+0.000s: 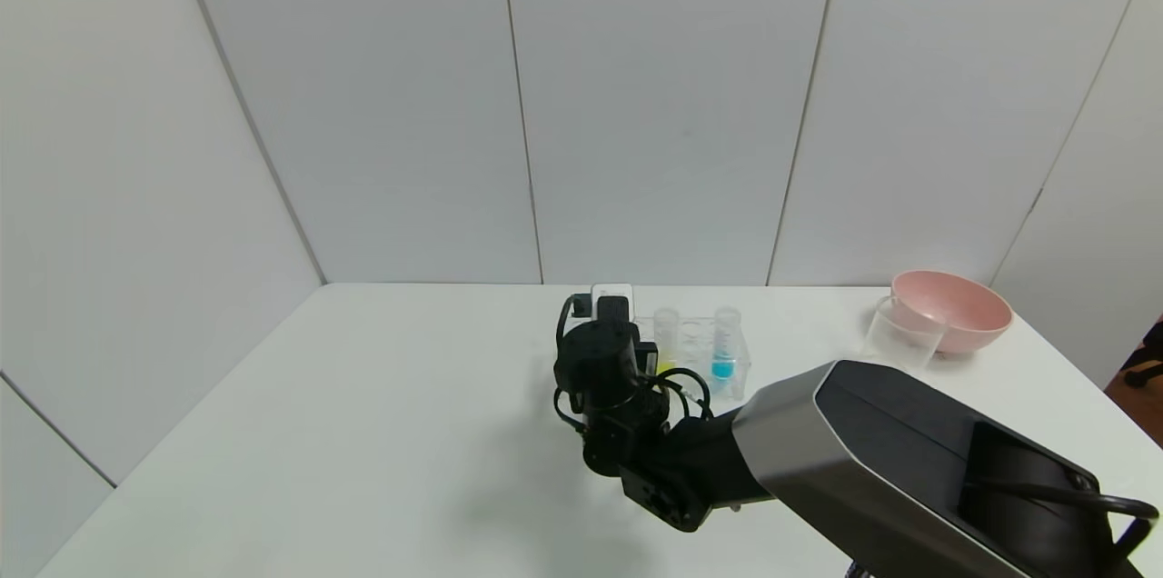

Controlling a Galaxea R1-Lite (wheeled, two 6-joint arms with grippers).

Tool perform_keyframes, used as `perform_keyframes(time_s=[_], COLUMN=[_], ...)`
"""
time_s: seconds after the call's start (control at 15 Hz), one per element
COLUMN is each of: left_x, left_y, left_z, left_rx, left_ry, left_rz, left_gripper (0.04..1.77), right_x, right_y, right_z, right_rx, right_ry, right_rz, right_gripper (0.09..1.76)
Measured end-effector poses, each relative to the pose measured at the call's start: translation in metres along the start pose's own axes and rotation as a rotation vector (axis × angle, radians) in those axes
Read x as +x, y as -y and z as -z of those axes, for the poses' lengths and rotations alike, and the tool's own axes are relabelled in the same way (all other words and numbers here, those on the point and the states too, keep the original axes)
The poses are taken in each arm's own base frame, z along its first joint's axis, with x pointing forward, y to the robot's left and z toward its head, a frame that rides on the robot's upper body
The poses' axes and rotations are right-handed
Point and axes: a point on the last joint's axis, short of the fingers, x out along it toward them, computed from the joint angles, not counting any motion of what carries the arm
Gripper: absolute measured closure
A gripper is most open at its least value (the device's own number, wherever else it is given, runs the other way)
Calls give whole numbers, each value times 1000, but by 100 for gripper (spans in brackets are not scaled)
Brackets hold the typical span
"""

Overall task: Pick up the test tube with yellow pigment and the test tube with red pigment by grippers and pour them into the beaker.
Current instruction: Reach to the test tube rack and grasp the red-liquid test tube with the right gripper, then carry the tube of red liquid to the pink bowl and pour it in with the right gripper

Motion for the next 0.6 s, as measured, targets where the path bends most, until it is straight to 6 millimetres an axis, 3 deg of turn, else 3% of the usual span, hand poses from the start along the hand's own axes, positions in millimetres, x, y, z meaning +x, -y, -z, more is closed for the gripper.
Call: perform_keyframes(time_s=[0.07, 0.33, 0.6], left_x=[0, 0, 0], left_y=[0, 0, 0], left_z=[0, 0, 0], left_rx=[0, 0, 0], left_ry=[0, 0, 0], left_rz=[0, 0, 0], left_gripper=[5, 5, 5], right_x=[1, 0, -4], right_y=[1, 0, 0], right_z=[0, -5, -24], right_rx=[0, 4, 16], right_ry=[0, 8, 34], right_rz=[2, 0, -7], right_gripper=[133, 133, 133])
